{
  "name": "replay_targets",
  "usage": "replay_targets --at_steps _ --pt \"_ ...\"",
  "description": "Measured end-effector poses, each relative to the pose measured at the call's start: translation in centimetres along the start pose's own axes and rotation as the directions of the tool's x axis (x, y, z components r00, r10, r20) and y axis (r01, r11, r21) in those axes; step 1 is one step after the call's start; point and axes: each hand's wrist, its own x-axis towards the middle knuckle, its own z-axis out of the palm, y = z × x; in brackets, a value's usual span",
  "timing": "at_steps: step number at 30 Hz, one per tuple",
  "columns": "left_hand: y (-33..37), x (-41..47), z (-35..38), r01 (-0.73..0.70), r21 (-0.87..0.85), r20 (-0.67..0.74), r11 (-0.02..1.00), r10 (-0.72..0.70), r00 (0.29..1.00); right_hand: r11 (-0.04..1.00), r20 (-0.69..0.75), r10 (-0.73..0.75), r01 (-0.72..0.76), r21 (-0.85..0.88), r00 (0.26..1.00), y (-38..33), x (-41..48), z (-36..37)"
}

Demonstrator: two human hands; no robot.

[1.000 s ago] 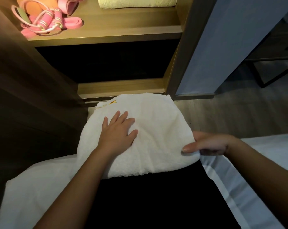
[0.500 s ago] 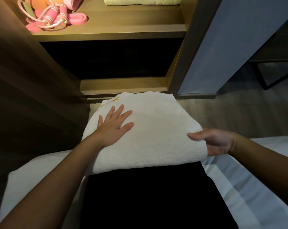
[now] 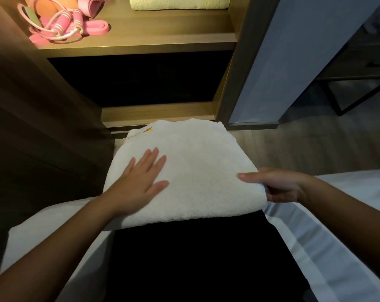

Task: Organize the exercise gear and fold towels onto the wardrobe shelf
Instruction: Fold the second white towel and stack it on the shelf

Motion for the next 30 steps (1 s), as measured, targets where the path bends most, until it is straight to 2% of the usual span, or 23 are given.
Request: replay_targets --at_steps 2,7,12,13,18,20,22,24,26,27,28,29,30 --pt "1.2 -1.4 0.2 -0.082 0.005 -0.004 0.997 0.082 0.997 0.999 -0.094 -0.007 0.003 -0.047 0.995 0.6 0.2 0.4" --pt "1.5 -5.4 0.3 -0.075 0.153 -0.002 0.985 0.076 0.997 0.988 -0.176 -0.070 0.044 -0.147 0.982 1.5 -0.7 0.8" --pt "3.3 -6.6 0.6 -0.029 0.252 -0.232 0.967 0.090 0.969 0.979 -0.309 -0.147 0.093 -0.181 0.940 1.4 -0.6 1.8" --pt "3.7 -6.2 0.1 -0.019 0.251 -0.238 0.968 0.081 0.968 0.977 -0.351 -0.157 0.094 -0.191 0.923 1.4 -0.4 2.1" --pt "2.3 -3.3 -5.0 -0.008 0.145 -0.125 0.989 0.026 0.992 0.969 -0.488 -0.192 0.085 -0.232 0.851 0.7 -0.2 2.8" --pt "1.9 -3.0 -5.5 -0.014 0.105 -0.088 0.994 0.023 0.996 0.929 -0.521 -0.247 0.048 -0.366 0.817 0.5 -0.3 3.5" --pt "2.3 -3.9 -3.9 -0.024 0.165 -0.065 0.986 0.035 0.997 0.800 -0.548 -0.341 -0.069 -0.596 0.764 0.6 -0.2 4.1" --pt "3.0 -5.6 -1.4 -0.052 0.241 -0.122 0.969 0.083 0.989 0.620 -0.525 -0.475 -0.154 -0.769 0.706 1.0 -0.2 4.7" --pt "3.0 -6.6 0.2 -0.037 0.254 -0.182 0.966 0.086 0.980 0.336 -0.408 -0.643 -0.240 -0.911 0.648 1.0 -0.1 5.5" --pt "2.8 -6.7 0.6 -0.038 0.257 -0.209 0.966 0.093 0.973 0.164 -0.313 -0.699 -0.281 -0.945 0.643 0.9 0.2 6.0" --pt "2.5 -6.7 0.7 -0.046 0.259 -0.220 0.965 0.105 0.970 0.023 -0.218 -0.711 -0.288 -0.957 0.668 0.7 0.7 6.7" --pt "2.2 -6.5 0.6 -0.068 0.259 -0.213 0.963 0.126 0.969 -0.064 -0.144 -0.689 -0.258 -0.964 0.710 0.4 1.3 7.4" --pt "2.0 -6.3 0.4 -0.095 0.250 -0.198 0.964 0.147 0.969 -0.106 -0.088 -0.651 -0.205 -0.973 0.754 0.2 1.9 8.3"
